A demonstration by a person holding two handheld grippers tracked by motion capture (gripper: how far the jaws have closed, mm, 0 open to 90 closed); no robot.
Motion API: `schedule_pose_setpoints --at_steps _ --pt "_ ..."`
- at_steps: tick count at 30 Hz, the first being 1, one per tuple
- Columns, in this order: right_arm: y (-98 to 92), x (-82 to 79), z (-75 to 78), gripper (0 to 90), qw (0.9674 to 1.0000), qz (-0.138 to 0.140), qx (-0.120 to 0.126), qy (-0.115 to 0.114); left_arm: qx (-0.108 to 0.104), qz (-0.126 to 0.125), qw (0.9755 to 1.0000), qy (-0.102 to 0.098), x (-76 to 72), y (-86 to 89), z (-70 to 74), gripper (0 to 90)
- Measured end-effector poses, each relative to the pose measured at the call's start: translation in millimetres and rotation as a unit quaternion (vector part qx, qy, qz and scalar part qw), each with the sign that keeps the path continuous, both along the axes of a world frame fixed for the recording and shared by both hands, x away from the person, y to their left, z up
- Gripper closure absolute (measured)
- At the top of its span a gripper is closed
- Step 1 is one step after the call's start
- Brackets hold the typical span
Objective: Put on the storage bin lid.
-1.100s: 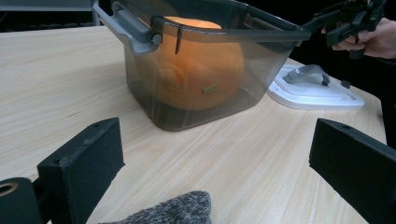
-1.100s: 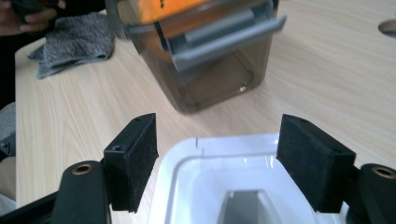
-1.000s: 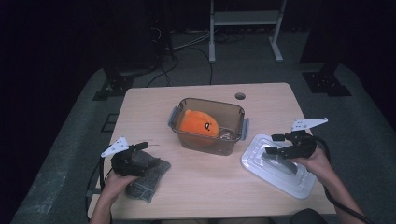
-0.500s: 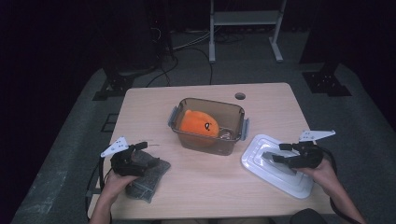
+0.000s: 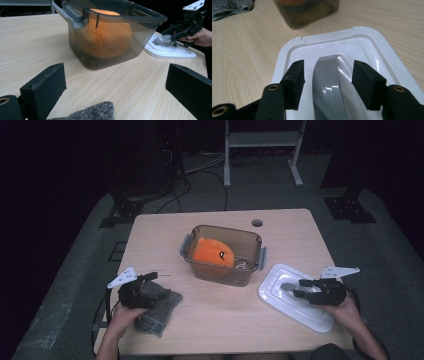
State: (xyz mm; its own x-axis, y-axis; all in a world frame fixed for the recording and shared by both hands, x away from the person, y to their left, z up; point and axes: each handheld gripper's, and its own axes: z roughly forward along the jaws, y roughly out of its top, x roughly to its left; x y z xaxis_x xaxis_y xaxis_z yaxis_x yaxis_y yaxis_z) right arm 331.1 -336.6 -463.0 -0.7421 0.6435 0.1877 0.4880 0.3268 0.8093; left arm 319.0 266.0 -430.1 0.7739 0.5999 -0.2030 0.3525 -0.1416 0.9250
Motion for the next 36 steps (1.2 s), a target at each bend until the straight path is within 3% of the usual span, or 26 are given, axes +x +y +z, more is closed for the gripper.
schedule_pose_setpoints --at_steps 17,36 --pt "0.7 -4.7 -3.3 63.7 0.9997 0.009 -0.017 -0.015 0.000 0.000 1.0000 0.001 0.0 -0.2 -0.1 2.5" --pt "1.8 -4.6 3.0 65.2 0.9995 0.011 -0.024 -0.017 -0.003 -0.002 1.0000 0.001 0.0 -0.1 -0.1 2.5"
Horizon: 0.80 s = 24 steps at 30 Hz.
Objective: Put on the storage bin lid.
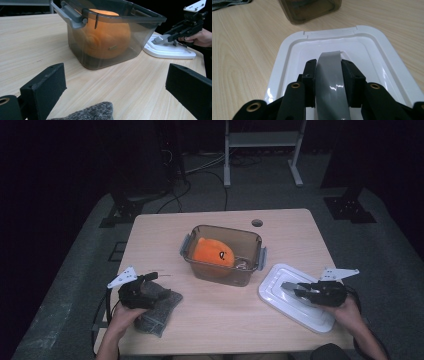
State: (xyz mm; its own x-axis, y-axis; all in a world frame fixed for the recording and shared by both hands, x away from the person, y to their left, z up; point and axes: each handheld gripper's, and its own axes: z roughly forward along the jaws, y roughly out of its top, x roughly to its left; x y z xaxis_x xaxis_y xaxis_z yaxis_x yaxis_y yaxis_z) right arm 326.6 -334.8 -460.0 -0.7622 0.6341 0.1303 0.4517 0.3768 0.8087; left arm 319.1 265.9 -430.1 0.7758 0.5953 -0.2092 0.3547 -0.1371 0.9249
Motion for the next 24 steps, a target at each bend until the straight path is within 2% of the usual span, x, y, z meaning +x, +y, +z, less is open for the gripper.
schedule_pose_setpoints --at_steps 14,24 --pt "3.9 -4.8 31.2 65.3 0.9996 0.016 0.008 -0.021 0.000 -0.002 1.0000 0.000 -0.1 -0.5 0.1 2.5" --pt "-0.3 -10.6 48.5 65.3 0.9994 0.016 0.007 -0.030 0.000 -0.002 1.0000 0.000 0.1 -0.3 -0.1 2.5"
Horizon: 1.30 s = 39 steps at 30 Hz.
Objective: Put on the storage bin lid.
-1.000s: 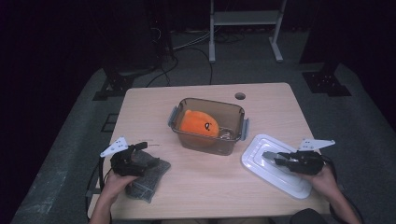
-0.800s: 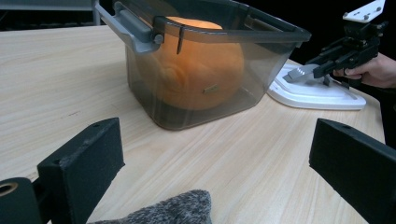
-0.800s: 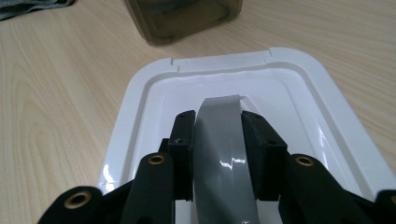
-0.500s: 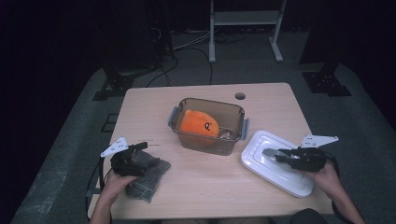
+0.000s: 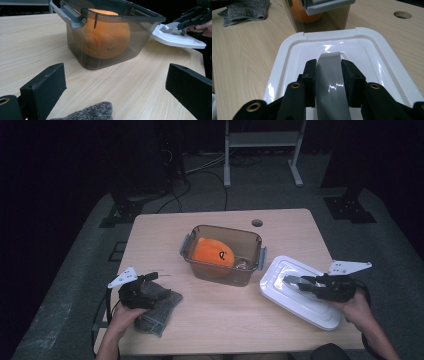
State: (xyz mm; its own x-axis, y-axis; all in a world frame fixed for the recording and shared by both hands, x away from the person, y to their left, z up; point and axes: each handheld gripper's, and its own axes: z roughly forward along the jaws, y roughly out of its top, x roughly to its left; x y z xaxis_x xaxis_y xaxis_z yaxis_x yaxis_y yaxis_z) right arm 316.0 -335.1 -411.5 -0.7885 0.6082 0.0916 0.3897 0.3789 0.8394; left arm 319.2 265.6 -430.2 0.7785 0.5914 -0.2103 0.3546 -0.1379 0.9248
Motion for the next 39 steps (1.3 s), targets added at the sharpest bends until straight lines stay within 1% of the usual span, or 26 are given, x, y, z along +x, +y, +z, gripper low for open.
schedule_pose_setpoints --at_steps 6,15,22,30,35,37,39 --pt "-4.6 -3.7 10.6 65.3 1.0000 0.000 0.005 -0.006 0.000 -0.001 1.0000 0.000 0.0 -0.8 -0.2 2.5" --pt "-7.6 -9.9 30.4 65.3 0.9998 0.006 0.001 -0.019 0.000 0.000 1.0000 0.001 0.0 -1.1 -0.4 2.5" --pt "-7.4 -12.1 46.6 65.3 0.9995 0.011 0.013 -0.029 0.001 -0.002 1.0000 0.001 0.1 -0.9 -0.4 2.5" --pt "2.9 -9.2 68.8 65.3 0.9985 0.029 0.023 -0.040 0.000 -0.001 1.0000 0.000 0.2 -0.8 -0.6 2.5" --pt "15.6 -3.4 81.3 65.3 0.9978 0.045 0.020 -0.045 0.000 -0.001 1.0000 0.000 0.0 -0.3 -0.2 2.5" --pt "20.6 -0.6 84.9 65.4 0.9974 0.052 0.026 -0.043 -0.001 -0.001 1.0000 0.000 -0.1 0.0 -0.1 2.5" --pt "25.6 2.3 88.4 65.4 0.9970 0.058 0.024 -0.045 -0.001 0.000 1.0000 -0.001 0.1 0.7 -0.1 2.5"
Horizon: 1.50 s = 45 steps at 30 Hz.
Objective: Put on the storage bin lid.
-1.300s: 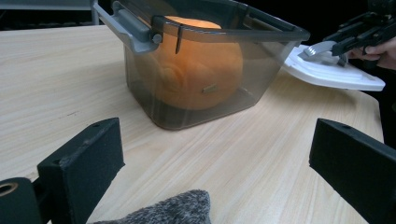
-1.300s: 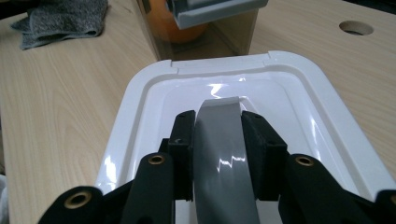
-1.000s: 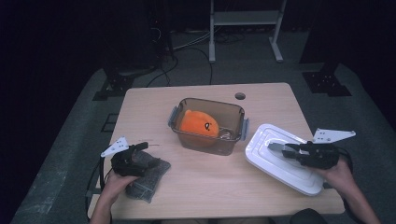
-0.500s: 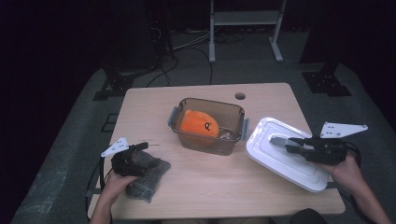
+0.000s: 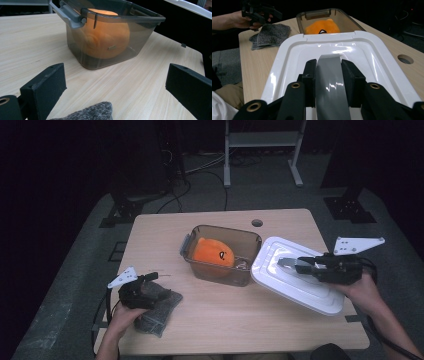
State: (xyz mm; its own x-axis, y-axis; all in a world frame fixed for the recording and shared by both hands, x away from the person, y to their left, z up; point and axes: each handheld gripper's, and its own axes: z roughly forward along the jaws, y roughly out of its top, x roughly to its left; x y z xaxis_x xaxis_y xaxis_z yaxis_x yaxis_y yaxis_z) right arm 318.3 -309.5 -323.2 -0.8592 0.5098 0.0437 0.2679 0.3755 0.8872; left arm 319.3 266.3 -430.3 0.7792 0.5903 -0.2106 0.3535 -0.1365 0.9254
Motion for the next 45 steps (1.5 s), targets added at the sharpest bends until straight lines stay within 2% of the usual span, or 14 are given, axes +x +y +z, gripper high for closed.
schedule_pose_setpoints --at_steps 10,27,45 --pt "22.5 14.5 11.8 65.3 0.9998 0.021 -0.004 -0.004 0.001 -0.002 1.0000 0.000 -0.1 -0.7 0.1 2.5" --pt "62.9 45.0 23.3 65.4 0.9988 0.048 -0.003 -0.006 -0.001 0.001 1.0000 -0.002 -0.3 1.8 0.9 2.5" --pt "92.9 61.9 28.8 65.4 0.9977 0.067 0.000 -0.010 -0.002 0.001 1.0000 -0.002 -0.1 1.5 1.1 2.5"
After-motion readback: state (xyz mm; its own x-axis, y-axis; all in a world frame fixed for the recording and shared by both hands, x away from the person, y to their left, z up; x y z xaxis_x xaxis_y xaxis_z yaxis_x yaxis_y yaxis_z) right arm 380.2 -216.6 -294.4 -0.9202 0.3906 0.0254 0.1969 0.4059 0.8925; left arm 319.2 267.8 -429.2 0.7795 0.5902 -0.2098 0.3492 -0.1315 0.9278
